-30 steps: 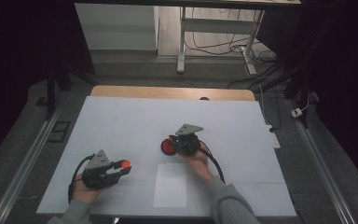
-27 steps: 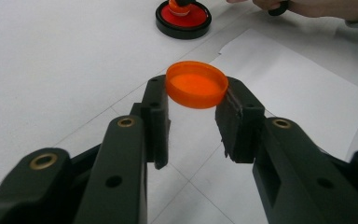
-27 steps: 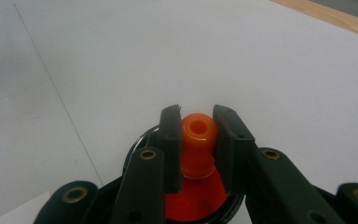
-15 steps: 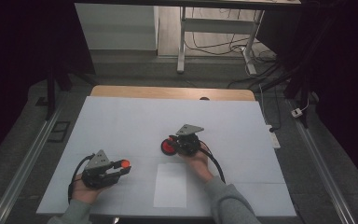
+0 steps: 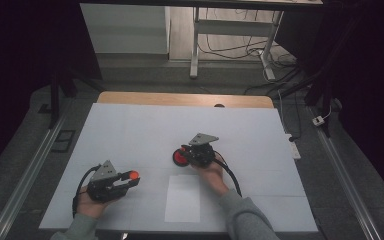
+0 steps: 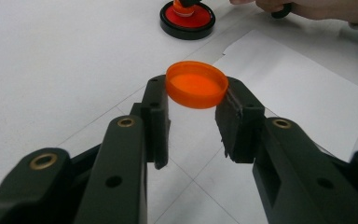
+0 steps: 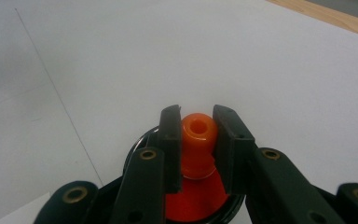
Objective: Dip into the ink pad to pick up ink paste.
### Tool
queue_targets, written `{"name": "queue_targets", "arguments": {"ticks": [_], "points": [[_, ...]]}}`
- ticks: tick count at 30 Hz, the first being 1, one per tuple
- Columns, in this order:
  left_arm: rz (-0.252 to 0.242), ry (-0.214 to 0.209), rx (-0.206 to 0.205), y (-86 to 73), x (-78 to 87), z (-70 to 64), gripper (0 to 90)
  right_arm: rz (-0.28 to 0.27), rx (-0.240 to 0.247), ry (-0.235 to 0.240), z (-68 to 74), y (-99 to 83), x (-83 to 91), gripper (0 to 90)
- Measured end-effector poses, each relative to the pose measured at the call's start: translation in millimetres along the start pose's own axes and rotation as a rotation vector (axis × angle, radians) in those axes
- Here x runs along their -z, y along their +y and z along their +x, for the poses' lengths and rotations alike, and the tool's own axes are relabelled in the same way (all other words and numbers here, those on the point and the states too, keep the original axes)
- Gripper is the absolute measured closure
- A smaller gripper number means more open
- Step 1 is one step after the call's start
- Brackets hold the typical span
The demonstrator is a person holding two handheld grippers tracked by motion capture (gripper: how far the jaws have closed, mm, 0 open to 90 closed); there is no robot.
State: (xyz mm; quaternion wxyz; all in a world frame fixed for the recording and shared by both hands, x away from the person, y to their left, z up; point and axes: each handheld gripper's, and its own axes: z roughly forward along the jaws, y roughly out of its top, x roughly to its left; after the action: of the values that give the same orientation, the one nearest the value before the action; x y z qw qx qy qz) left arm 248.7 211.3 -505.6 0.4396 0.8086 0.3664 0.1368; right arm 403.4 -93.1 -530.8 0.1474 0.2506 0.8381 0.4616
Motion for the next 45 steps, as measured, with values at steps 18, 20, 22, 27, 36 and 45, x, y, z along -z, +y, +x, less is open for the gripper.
{"name": "queue_targets", "arguments": {"ticks": [18, 20, 22, 27, 36, 45], "points": [[-0.002, 0.004, 0.009, -1.0, 0.2, 3.8, 65.6, -0.149, -0.059, 0.021, -2.7, 30.5, 45.9, 72.6], [-0.001, 0.003, 0.010, -1.3, 0.0, 4.3, 65.6, -0.150, -0.067, 0.026, -4.8, 30.5, 48.5, 72.5], [-0.001, 0.004, 0.011, -1.7, 0.0, 4.7, 65.6, -0.157, -0.079, 0.028, -7.0, 30.2, 50.7, 72.6], [-0.002, 0.005, 0.013, -2.0, 0.5, 5.4, 65.6, -0.163, -0.099, 0.029, -12.1, 29.4, 55.6, 72.5], [-0.005, 0.007, 0.023, -3.5, 1.1, 8.3, 65.6, -0.165, -0.116, 0.042, -16.3, 27.6, 59.2, 72.5], [-0.007, 0.000, 0.019, -4.4, 0.7, 10.4, 65.6, -0.167, -0.124, 0.036, -20.3, 24.9, 66.5, 72.4]]}}
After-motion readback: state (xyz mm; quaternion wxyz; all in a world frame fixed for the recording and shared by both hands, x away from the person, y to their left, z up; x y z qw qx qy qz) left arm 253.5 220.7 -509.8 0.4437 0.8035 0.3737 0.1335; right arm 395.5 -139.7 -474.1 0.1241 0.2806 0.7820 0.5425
